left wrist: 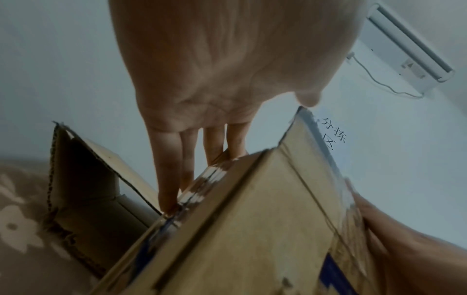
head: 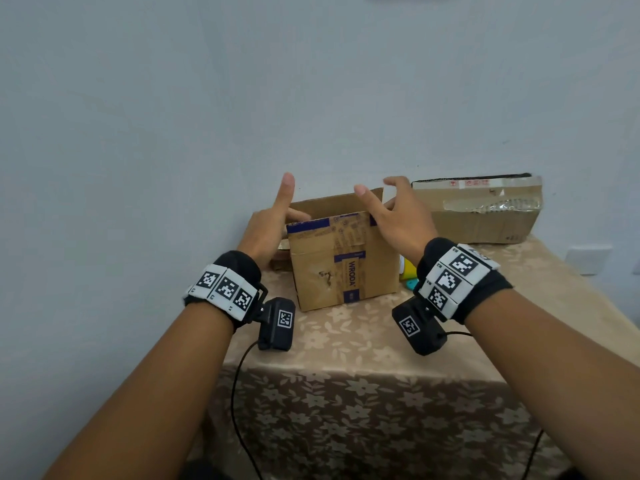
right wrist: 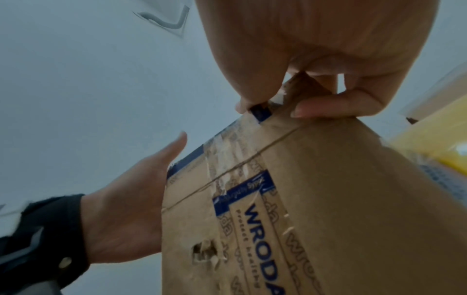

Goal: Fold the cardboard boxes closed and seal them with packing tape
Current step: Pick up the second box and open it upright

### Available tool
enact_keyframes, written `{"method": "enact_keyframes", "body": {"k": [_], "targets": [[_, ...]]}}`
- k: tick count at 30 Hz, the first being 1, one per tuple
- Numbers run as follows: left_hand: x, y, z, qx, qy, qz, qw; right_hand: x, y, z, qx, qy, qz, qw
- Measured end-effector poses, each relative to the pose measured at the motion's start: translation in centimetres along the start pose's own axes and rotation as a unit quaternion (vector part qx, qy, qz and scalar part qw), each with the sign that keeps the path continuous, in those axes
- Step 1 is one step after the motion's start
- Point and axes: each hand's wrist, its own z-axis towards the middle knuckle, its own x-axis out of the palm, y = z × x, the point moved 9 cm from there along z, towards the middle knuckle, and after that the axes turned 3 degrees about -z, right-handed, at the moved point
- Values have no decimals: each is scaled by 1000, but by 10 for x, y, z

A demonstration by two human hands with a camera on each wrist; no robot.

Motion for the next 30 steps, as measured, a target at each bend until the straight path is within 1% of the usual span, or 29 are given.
{"method": "enact_keyframes", "body": {"k": [3, 5, 7, 11, 13, 15, 18, 20, 22, 24, 27, 29, 30], "targets": [[0, -2, -2, 40, -1, 56, 998, 0, -2, 3, -13, -18, -26, 999], [3, -1, -2, 63, 2, 69, 996, 0, -4, 4, -21, -26, -42, 999], [6, -8, -6, 100, 10, 66, 993, -1, -7, 4, -24, -36, -25, 999], [4, -12, -2, 142, -7, 132, 981, -5, -16, 6, -18, -43, 9, 999], [6, -11, 0, 136, -3, 130, 982, -5, -20, 7, -6, -44, 31, 999], [11, -10, 1, 124, 14, 132, 983, -4, -22, 8, 1, -45, 47, 998], [15, -10, 0, 122, 34, 148, 981, -5, -18, 8, -6, -50, 33, 998], [16, -14, 0, 137, 39, 146, 979, -6, -15, 8, -6, -38, 39, 999], [19, -21, 0, 161, 37, 157, 974, -10, -13, 7, 7, -28, 71, 997], [20, -22, 2, 166, 30, 184, 968, -24, -16, 8, 15, -52, 95, 994], [20, -18, 5, 160, 29, 191, 968, -49, -31, 9, 47, -96, 105, 989], [20, -18, 6, 160, 27, 188, 969, -58, -48, 6, 88, -102, 96, 986], [21, -20, 6, 161, 24, 195, 967, -58, -58, 4, 112, -92, 93, 985]]}}
